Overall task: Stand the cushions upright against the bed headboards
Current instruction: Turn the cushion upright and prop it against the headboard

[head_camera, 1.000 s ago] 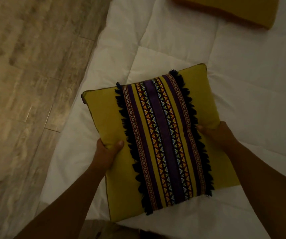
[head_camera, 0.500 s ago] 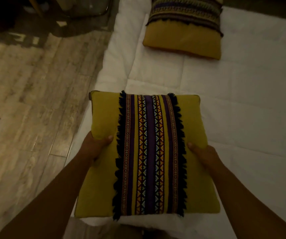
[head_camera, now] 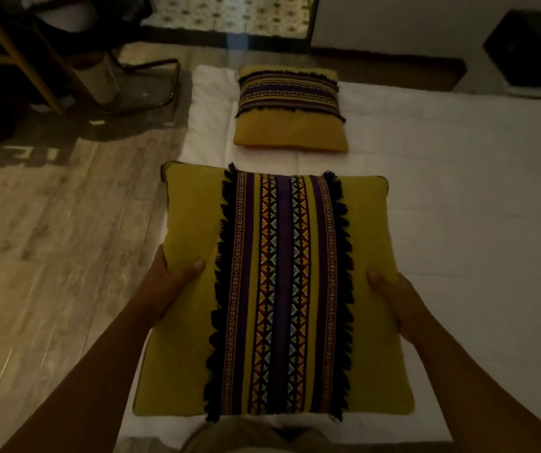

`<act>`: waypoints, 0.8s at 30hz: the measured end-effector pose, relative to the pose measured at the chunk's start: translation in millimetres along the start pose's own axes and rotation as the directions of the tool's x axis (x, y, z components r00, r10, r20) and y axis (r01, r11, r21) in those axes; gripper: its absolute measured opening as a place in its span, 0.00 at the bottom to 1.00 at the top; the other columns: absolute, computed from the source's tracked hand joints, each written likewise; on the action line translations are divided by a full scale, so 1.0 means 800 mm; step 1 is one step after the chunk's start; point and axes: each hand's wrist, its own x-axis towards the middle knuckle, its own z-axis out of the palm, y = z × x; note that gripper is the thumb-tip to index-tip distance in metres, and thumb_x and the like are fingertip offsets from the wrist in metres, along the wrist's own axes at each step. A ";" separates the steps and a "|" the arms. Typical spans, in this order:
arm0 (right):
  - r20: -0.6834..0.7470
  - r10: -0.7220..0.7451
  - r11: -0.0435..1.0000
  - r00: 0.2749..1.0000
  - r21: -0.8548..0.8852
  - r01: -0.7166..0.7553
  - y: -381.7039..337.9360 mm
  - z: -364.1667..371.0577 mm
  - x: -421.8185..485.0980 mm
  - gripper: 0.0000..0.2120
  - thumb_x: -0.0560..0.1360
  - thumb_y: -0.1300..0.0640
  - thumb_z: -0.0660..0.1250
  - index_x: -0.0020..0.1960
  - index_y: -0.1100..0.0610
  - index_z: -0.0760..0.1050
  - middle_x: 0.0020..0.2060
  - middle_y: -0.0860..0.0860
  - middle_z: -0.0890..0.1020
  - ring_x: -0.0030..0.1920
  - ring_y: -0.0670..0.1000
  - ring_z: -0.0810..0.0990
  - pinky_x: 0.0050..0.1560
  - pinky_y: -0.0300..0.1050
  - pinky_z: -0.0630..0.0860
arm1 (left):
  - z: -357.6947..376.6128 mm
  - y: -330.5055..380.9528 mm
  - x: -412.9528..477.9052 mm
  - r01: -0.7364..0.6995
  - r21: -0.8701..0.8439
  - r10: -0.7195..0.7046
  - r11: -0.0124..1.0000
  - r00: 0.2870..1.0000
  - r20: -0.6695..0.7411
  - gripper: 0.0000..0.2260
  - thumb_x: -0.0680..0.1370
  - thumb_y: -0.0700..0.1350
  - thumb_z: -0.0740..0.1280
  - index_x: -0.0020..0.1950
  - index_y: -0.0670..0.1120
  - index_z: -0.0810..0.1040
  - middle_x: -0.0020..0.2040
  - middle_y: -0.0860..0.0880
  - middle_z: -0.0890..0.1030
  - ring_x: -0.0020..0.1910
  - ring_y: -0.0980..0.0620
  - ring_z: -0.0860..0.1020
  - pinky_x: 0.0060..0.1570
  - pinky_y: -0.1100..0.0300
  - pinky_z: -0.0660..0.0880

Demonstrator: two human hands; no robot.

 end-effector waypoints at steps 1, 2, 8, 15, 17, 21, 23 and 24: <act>-0.019 0.004 1.000 1.000 0.012 -0.004 0.000 -0.002 -0.009 0.35 0.64 0.37 0.75 0.64 0.57 0.77 0.53 0.59 0.85 0.50 0.61 0.86 0.49 0.61 0.83 | 0.005 0.000 -0.001 -0.007 0.012 0.007 1.000 1.000 0.009 0.46 0.60 0.66 0.75 0.74 0.60 0.60 0.66 0.48 0.76 0.58 0.44 0.80 0.53 0.40 0.80; -0.049 0.011 0.999 0.999 0.032 -0.009 0.001 -0.006 -0.018 0.34 0.64 0.37 0.75 0.62 0.57 0.79 0.51 0.59 0.86 0.48 0.60 0.86 0.47 0.59 0.84 | 0.010 0.000 -0.001 -0.013 0.018 0.012 1.000 1.000 0.020 0.46 0.60 0.66 0.75 0.74 0.61 0.60 0.66 0.49 0.76 0.58 0.45 0.80 0.52 0.42 0.80; -0.244 -0.052 0.988 0.968 0.130 0.086 0.025 -0.062 -0.080 0.37 0.63 0.36 0.76 0.66 0.52 0.75 0.54 0.55 0.85 0.51 0.58 0.86 0.48 0.59 0.84 | 0.058 0.028 0.013 -0.076 0.045 0.068 0.996 0.984 0.163 0.46 0.58 0.68 0.77 0.72 0.63 0.61 0.64 0.50 0.77 0.57 0.45 0.81 0.50 0.43 0.81; -0.468 -0.070 0.945 0.881 0.252 0.210 0.066 -0.174 -0.164 0.36 0.63 0.35 0.76 0.67 0.48 0.74 0.55 0.52 0.84 0.51 0.57 0.85 0.44 0.56 0.84 | 0.197 0.098 0.016 -0.210 0.160 0.148 0.965 0.932 0.331 0.46 0.56 0.70 0.76 0.69 0.58 0.63 0.60 0.49 0.77 0.52 0.46 0.81 0.44 0.47 0.82; -0.532 -0.073 0.925 0.843 0.280 0.257 0.078 -0.212 -0.190 0.32 0.62 0.35 0.75 0.63 0.46 0.75 0.52 0.50 0.85 0.48 0.53 0.86 0.37 0.48 0.84 | 0.249 0.115 0.007 -0.247 0.169 0.165 0.954 0.904 0.393 0.49 0.57 0.69 0.77 0.73 0.53 0.64 0.61 0.48 0.78 0.53 0.44 0.82 0.49 0.42 0.81; -0.616 -0.060 0.898 0.785 0.311 0.312 0.112 -0.301 -0.234 0.31 0.65 0.37 0.74 0.64 0.48 0.75 0.54 0.52 0.84 0.50 0.56 0.85 0.41 0.51 0.84 | 0.361 0.137 -0.032 -0.315 0.179 0.189 0.932 0.845 0.499 0.38 0.58 0.68 0.77 0.63 0.54 0.77 0.52 0.48 0.85 0.44 0.48 0.86 0.37 0.52 0.83; -0.640 -0.043 0.885 0.767 0.332 0.326 0.134 -0.348 -0.251 0.34 0.66 0.38 0.74 0.67 0.51 0.74 0.56 0.54 0.84 0.52 0.58 0.85 0.46 0.55 0.84 | 0.418 0.141 -0.056 -0.352 0.167 0.221 0.921 0.825 0.521 0.28 0.61 0.66 0.77 0.58 0.58 0.78 0.50 0.49 0.86 0.41 0.51 0.86 0.32 0.57 0.82; -0.648 -0.032 0.879 0.761 0.345 0.331 0.144 -0.371 -0.258 0.34 0.66 0.38 0.74 0.67 0.51 0.74 0.55 0.54 0.84 0.50 0.58 0.85 0.44 0.55 0.84 | 0.444 0.144 -0.067 -0.363 0.159 0.231 0.918 0.817 0.529 0.25 0.63 0.64 0.77 0.57 0.59 0.78 0.50 0.50 0.86 0.41 0.51 0.86 0.32 0.57 0.82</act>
